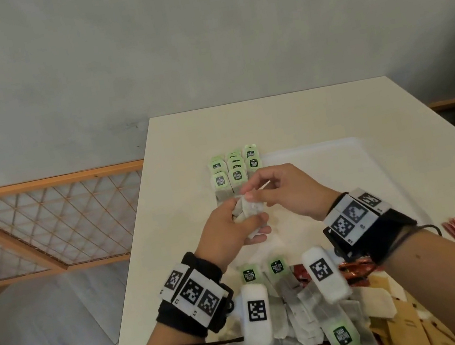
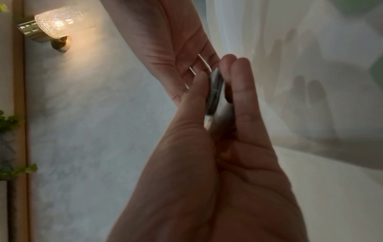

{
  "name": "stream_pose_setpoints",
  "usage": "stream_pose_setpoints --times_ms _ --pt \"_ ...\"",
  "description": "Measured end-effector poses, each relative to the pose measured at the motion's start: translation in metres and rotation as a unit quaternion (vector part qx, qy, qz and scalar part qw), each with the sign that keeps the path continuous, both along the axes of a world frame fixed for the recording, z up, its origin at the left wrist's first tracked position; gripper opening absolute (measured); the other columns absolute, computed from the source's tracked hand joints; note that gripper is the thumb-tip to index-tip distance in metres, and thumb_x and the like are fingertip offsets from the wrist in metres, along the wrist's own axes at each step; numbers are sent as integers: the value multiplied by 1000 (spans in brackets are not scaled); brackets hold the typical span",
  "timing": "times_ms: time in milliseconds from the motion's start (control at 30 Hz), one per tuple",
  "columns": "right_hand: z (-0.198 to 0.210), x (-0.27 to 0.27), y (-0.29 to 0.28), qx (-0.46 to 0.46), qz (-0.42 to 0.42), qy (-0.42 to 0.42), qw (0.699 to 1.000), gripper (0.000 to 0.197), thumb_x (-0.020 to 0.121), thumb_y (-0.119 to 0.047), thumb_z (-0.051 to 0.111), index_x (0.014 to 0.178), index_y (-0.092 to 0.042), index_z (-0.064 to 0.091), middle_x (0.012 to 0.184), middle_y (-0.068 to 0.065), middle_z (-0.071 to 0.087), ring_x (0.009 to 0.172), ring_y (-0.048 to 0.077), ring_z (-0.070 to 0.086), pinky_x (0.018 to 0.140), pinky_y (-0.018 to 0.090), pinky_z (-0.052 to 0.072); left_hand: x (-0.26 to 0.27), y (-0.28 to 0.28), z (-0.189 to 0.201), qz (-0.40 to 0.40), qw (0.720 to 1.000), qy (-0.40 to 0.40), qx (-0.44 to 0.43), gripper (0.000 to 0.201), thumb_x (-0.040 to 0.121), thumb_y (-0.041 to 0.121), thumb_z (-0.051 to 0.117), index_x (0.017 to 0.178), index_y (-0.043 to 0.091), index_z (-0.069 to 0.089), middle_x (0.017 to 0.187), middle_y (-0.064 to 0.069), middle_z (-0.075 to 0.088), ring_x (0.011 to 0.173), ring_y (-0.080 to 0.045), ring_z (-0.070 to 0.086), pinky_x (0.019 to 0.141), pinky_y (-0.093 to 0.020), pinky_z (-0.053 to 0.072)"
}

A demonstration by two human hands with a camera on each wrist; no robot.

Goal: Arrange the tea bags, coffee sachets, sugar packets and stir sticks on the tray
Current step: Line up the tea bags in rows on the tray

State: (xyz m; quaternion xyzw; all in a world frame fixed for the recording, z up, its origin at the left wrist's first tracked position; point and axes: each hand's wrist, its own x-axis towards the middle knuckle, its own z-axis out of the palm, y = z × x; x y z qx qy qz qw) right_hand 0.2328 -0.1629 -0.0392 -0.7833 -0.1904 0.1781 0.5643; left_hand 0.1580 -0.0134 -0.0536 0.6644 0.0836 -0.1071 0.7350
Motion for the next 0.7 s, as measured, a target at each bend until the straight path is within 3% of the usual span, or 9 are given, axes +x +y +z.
stream_pose_setpoints --times_ms 100,200,267,367,500,600,700 --pt "5 -11 -8 11 -16 -12 1000 7 84 -15 74 90 -18 76 90 2 72 74 9 58 65 20 49 -8 -5 4 -8 1000 -2 -3 22 84 5 73 103 7 61 86 -4 70 78 -23 71 72 -33 61" --pt "9 -19 -16 27 -38 -26 999 9 85 -12 72 88 -20 75 86 11 68 70 10 57 60 22 51 -17 -9 8 -29 1000 -5 -12 25 88 12 70 109 4 59 90 -5 72 80 -21 71 75 -35 61" --pt "12 -25 -20 29 -53 -2 998 7 86 -14 72 93 -14 73 82 11 64 65 12 57 57 24 51 -21 -12 9 -33 999 -17 -7 28 91 13 66 115 2 57 93 -7 70 80 -19 70 75 -35 61" --pt "10 -34 -24 35 -65 52 996 20 85 -15 73 100 -3 67 76 10 62 59 15 58 56 27 53 -24 -14 12 2 999 -39 7 27 89 9 67 113 5 56 95 -9 68 77 -16 69 74 -32 60" --pt "7 -42 -32 44 -83 58 994 14 84 -6 74 93 0 65 66 8 61 56 18 58 58 31 56 -30 -15 17 -67 996 -28 49 45 84 7 73 125 8 53 115 -10 66 101 -21 68 85 -33 59" --pt "9 -44 -39 37 -93 32 994 14 84 -5 72 97 -1 68 69 8 62 58 15 57 57 27 54 -34 -18 20 -132 990 -12 44 35 93 8 63 125 7 51 114 -6 66 103 -21 70 88 -33 57" --pt "11 -45 -44 32 -106 12 994 21 86 -5 71 107 -7 68 70 6 61 60 13 58 60 25 54 -33 -19 18 -107 989 -23 99 14 94 11 61 107 9 56 107 -7 69 95 -19 72 84 -33 59"
